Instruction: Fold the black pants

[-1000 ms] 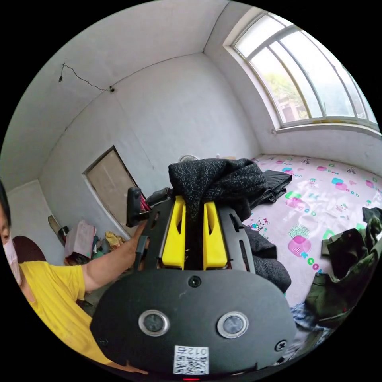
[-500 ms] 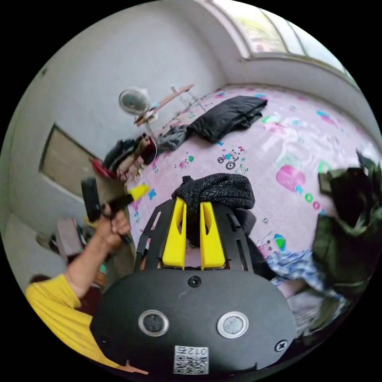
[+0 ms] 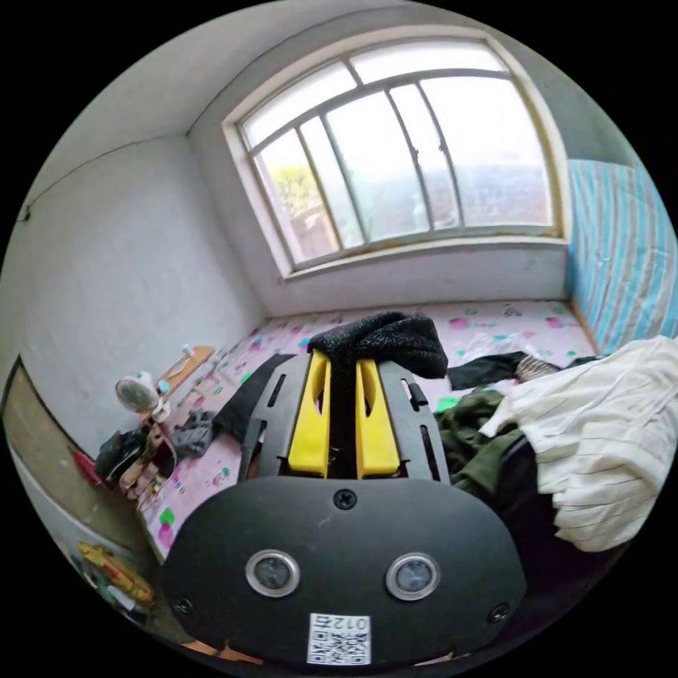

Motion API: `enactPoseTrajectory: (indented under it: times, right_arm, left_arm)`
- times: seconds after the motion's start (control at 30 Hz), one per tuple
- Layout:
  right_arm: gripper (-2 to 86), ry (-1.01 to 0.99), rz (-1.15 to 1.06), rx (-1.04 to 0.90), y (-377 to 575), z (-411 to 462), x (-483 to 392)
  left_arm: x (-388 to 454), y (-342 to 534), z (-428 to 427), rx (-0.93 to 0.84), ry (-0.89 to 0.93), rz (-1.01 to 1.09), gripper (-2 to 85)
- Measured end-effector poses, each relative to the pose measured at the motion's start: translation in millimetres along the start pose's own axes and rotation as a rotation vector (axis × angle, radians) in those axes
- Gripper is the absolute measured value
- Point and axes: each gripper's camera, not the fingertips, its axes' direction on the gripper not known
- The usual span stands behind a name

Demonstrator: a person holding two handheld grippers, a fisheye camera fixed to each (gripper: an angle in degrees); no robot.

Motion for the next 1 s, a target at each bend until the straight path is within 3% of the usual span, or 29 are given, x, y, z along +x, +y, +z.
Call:
enactPoseTrajectory:
  times: [0.1,0.23,0.37,0.5,0.67,0.8,1.0]
  right_arm:
    - [6.7,0.152,-0.017,-0.218,14.5,-3.2,34.9]
    - [8.6,0.481,-0.060,-0.415,89.4,-6.4,85.1]
    - [5.1,0.325,-0.249,-0.474,182.1,-22.1,85.2]
    - [1.8,0.104,-0.443,-0.704,341.0,-10.9,66.7]
    - [0.4,0.155,-0.528,-1.014,492.8,32.1,90.6]
    - [0.5,0.036,-0.326,-0.872,501.3,3.5,127.5]
    - [0.5,-0.056,-0.384,-0.647,500.0,-60.7,146.2]
  left_arm:
    - [-0.5,-2.3,15.7,-0.038,-0.110,0.007,13.4]
    - [-17.7,2.1,21.6,-0.056,0.012,-0.039,5.3]
    - [-12.3,17.1,-2.4,-0.005,0.086,-0.008,2.4]
    - [6.0,32.1,-36.4,0.097,0.164,0.025,1.4]
    - [50.5,34.2,-90.5,0.251,0.212,0.119,0.9]
    - [95.1,15.4,-127.7,0.334,0.153,0.235,0.9]
    - [193.7,-24.3,-192.6,0.514,0.004,0.449,0.8]
